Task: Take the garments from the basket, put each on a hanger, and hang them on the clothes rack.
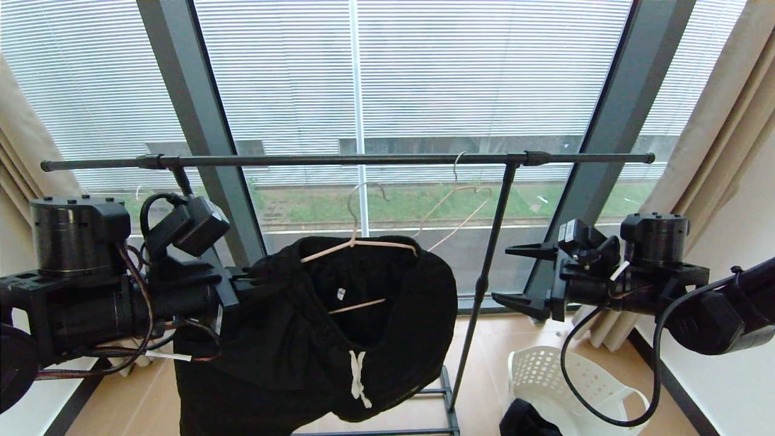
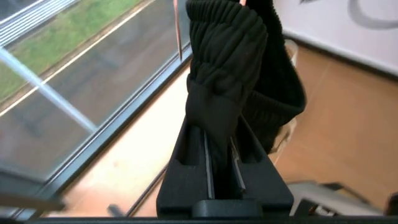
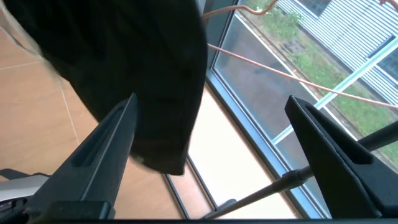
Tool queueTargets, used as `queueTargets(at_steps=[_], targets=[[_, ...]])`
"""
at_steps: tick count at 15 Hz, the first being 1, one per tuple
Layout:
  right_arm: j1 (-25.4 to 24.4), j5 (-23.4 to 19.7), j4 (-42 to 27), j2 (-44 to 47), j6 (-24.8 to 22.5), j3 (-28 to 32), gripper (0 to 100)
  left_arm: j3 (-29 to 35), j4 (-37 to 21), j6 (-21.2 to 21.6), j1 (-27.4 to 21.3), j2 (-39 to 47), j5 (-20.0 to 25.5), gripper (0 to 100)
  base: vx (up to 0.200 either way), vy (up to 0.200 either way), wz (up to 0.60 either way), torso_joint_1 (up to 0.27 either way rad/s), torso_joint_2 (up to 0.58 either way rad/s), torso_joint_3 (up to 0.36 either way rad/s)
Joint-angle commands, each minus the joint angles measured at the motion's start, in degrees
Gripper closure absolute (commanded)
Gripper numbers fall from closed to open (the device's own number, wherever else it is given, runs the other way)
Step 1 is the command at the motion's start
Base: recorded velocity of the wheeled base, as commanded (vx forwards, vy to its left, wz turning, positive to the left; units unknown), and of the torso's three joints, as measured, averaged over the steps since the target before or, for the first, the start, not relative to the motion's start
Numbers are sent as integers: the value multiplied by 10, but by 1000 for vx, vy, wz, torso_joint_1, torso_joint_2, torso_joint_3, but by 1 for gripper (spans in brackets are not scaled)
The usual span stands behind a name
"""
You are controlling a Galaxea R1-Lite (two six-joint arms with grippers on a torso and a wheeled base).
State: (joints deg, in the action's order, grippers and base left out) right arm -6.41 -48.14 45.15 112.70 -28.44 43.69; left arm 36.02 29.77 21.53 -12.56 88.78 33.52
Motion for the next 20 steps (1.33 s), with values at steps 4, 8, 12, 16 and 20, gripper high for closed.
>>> queueTargets(at_steps=[4, 8, 12, 16, 20], targets=[[0, 0, 0, 2, 0, 3, 0, -23, -1, 47, -7, 33, -56, 100, 0, 0, 0, 0, 0, 0], [0, 1, -1, 5, 0, 3, 0, -37, -1, 80, -7, 53, -96, 100, 0, 0, 0, 0, 0, 0], [0, 1, -1, 5, 0, 3, 0, -31, 0, 81, -4, 68, -124, 100, 0, 0, 0, 0, 0, 0], [0, 1, -1, 8, 0, 3, 0, 20, 6, 30, -9, 102, -184, 100, 0, 0, 0, 0, 0, 0], [0, 1, 0, 8, 0, 2, 0, 90, 6, -54, -31, 124, -203, 100, 0, 0, 0, 0, 0, 0]])
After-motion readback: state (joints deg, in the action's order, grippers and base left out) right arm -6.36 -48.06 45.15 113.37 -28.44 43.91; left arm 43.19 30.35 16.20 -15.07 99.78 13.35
